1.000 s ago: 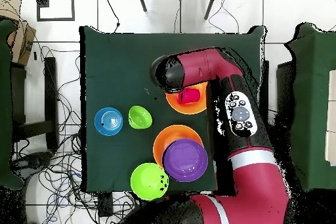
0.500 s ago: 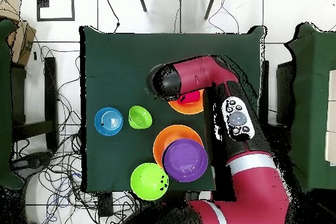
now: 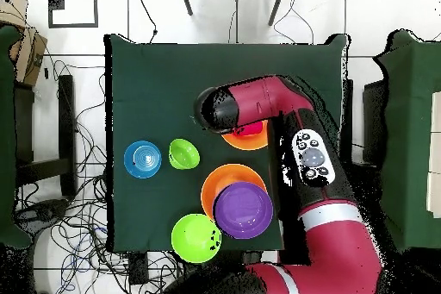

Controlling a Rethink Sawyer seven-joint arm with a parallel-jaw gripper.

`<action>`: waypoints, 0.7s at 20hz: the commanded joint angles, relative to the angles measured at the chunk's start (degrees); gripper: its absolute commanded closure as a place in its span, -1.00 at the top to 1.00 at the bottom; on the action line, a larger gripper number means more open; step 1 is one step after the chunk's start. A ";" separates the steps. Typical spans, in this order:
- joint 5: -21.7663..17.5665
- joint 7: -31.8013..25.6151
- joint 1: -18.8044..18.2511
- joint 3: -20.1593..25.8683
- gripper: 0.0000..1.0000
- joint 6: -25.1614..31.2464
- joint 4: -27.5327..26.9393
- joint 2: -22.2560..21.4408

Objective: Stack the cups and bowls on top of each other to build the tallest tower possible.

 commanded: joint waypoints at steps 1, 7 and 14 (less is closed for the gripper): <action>-6.96 -9.33 -0.62 -1.38 1.00 -2.38 -0.22 4.06; -9.43 -4.28 0.92 -4.59 1.00 -5.56 -1.63 7.15; -9.35 -2.57 1.78 -6.10 1.00 -6.70 0.42 7.09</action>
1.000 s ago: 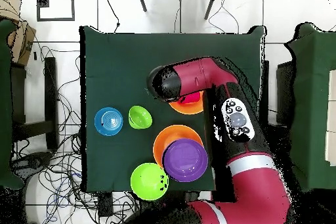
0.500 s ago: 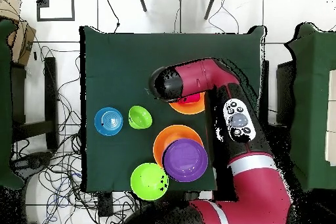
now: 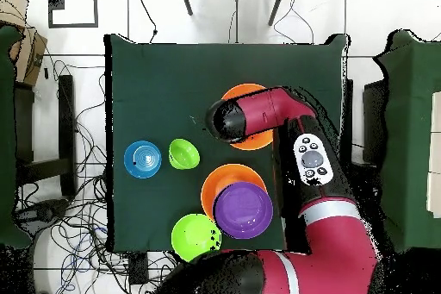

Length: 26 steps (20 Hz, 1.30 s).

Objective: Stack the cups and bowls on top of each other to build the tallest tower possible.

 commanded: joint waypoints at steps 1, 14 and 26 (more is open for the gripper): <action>-5.76 -2.62 1.32 -1.88 1.00 -4.77 0.27 3.78; -5.73 -1.14 2.99 -4.52 1.00 -7.94 -1.65 8.00; -2.26 -5.23 2.62 -4.18 1.00 -5.15 0.28 5.22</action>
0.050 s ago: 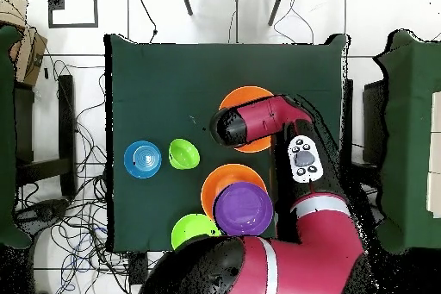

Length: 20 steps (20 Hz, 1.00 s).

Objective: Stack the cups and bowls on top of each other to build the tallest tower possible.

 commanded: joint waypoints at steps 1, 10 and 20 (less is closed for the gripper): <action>-1.48 -6.07 -0.25 1.43 1.00 1.22 2.24 1.30; -0.60 -5.72 0.26 1.91 1.00 1.08 7.78 -1.72; -2.39 4.18 10.00 -4.56 1.00 -1.02 10.99 -4.17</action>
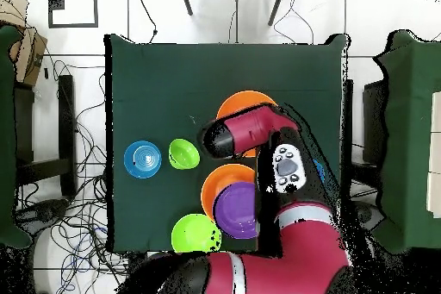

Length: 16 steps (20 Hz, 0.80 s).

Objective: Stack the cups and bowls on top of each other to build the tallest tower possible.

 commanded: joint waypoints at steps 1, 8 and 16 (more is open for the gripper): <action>-2.25 3.92 5.84 -1.53 1.00 -1.15 5.21 -0.53; -1.74 3.37 8.23 -4.07 1.00 -1.86 3.95 1.04; -3.07 1.51 7.98 -5.81 1.00 -4.03 2.69 2.99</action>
